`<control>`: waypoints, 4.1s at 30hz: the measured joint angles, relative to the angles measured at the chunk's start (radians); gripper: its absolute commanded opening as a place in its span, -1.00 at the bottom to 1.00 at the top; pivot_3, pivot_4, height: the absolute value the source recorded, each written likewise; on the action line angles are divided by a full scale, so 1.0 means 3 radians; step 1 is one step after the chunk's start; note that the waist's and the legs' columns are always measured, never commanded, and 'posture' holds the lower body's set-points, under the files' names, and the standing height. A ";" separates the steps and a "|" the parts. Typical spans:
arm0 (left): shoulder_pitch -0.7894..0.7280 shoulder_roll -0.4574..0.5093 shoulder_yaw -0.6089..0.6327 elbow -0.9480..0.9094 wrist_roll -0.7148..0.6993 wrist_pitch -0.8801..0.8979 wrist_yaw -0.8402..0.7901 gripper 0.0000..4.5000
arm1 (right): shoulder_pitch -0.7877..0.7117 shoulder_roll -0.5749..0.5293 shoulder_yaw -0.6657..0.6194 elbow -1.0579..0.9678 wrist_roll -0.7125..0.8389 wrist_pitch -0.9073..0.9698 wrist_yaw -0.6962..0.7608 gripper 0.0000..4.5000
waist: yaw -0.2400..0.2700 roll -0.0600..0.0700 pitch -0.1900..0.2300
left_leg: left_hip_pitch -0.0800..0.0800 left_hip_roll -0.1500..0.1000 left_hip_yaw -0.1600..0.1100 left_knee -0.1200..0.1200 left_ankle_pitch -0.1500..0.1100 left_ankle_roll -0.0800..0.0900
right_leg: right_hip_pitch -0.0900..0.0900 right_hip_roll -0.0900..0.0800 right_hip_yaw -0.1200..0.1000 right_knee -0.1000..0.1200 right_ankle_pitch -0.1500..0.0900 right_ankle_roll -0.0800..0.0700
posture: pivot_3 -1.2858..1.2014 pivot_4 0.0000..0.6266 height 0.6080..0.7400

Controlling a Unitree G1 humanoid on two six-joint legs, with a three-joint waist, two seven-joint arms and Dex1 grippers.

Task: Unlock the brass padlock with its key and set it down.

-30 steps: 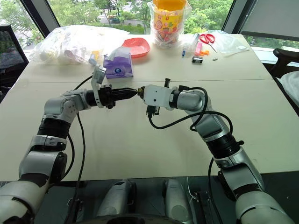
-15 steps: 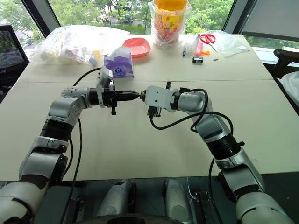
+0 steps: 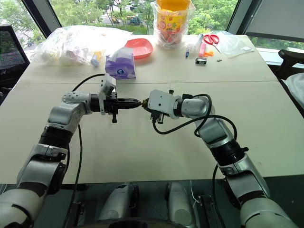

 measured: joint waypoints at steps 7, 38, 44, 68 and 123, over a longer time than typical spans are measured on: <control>-0.0029 0.0079 0.0103 -0.0268 -0.0193 0.0526 0.0111 0.15 | -0.0037 -0.0025 0.0002 0.0006 -0.0176 -0.0240 -0.0117 -0.69 | 0.0003 0.0000 0.0000 | 0.0000 0.0000 -0.0001 -0.0001 0.0000 0.0000 | 0.0000 0.0000 0.0000 0.0000 -0.0001 0.0000 | 0.03 -0.52 1.00; -0.0192 -0.0219 0.0060 0.0155 -0.0008 0.0289 0.0204 -1.00 | -0.0060 0.0027 0.0009 0.0006 -0.0331 -0.0233 -0.0133 0.13 | 0.0006 0.0000 0.0000 | 0.0000 -0.0001 0.0000 0.0000 0.0000 0.0000 | 0.0001 0.0000 0.0000 0.0000 -0.0001 -0.0001 | 0.03 -0.52 1.00; -0.0189 -0.0209 0.0081 0.0156 0.0006 0.0297 0.0247 -1.00 | -0.0052 -0.0074 -0.0006 0.0005 -0.0370 -0.0216 -0.0164 0.99 | 0.0009 0.0000 0.0000 | 0.0000 -0.0001 0.0000 0.0000 0.0000 0.0000 | 0.0001 -0.0001 0.0000 0.0000 -0.0001 -0.0001 | 0.03 -0.52 1.00; -0.0046 -0.0136 0.0198 -0.0145 -0.0247 0.0627 0.0144 -1.00 | 0.0169 0.0225 -0.0507 -0.0327 0.0319 0.0769 -0.0532 0.99 | 0.0004 0.0000 0.0000 | 0.0001 -0.0001 -0.0001 0.0000 0.0000 0.0000 | 0.0001 -0.0001 0.0000 0.0000 -0.0001 -0.0002 | 0.03 -0.52 1.00; -0.0032 -0.0810 0.0193 0.0504 -0.0210 0.0785 0.0941 -1.00 | 0.1061 -0.1051 -0.0738 -0.1415 0.1155 0.1967 -0.0247 0.99 | 0.0019 -0.0003 0.0000 | -0.0001 -0.0002 0.0000 0.0001 -0.0001 0.0001 | 0.0001 -0.0005 0.0000 -0.0006 -0.0008 -0.0010 | 0.03 -0.52 1.00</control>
